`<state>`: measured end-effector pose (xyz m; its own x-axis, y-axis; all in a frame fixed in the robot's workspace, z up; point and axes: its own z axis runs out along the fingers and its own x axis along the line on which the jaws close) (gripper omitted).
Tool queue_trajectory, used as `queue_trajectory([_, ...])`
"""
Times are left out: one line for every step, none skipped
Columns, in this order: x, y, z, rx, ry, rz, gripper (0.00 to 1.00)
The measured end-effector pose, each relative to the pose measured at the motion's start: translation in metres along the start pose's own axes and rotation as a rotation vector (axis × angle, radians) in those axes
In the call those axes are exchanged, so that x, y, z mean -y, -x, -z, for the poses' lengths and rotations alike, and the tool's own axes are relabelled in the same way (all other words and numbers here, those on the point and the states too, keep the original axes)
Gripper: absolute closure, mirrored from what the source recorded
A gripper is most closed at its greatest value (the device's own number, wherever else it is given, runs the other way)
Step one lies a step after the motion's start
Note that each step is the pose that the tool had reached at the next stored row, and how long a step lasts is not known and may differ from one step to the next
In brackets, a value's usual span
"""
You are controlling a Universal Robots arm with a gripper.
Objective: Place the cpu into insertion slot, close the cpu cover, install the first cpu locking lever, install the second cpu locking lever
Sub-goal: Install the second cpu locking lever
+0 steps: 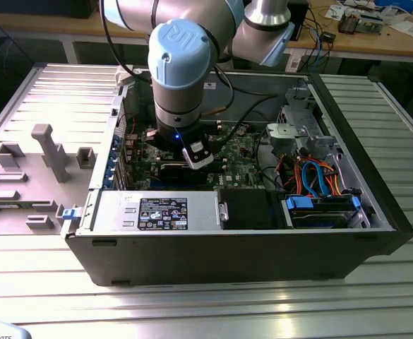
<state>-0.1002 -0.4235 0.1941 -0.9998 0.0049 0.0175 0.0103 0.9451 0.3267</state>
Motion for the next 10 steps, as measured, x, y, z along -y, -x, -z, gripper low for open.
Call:
queue_trajectory([-0.0003, 0.0000, 0.0005, 0.0003, -0.0007, 0.000, 0.89])
queue_trajectory([-0.0005, 0.0000, 0.0009, 0.0004, -0.0011, 0.000, 0.89])
queue_trajectory([-0.0006, -0.0001, 0.0017, 0.0003, -0.0017, 0.000, 0.89])
queue_trajectory([-0.0009, -0.0001, 0.0026, 0.0002, -0.0021, 0.000, 0.89])
queue_trajectory([-0.0010, -0.0001, 0.0032, 0.0002, -0.0024, 0.000, 0.89])
queue_trajectory([-0.0008, -0.0002, 0.0034, 0.0003, -0.0027, 0.000, 0.89])
queue_trajectory([-0.0008, -0.0002, 0.0034, 0.0003, -0.0028, 0.000, 0.89])
queue_trajectory([-0.0008, -0.0002, 0.0034, 0.0003, -0.0030, 0.000, 0.89])
queue_trajectory([-0.0006, -0.0002, 0.0032, 0.0001, -0.0032, 0.000, 0.89])
queue_trajectory([-0.0004, -0.0002, 0.0028, 0.0001, -0.0032, 0.000, 0.89])
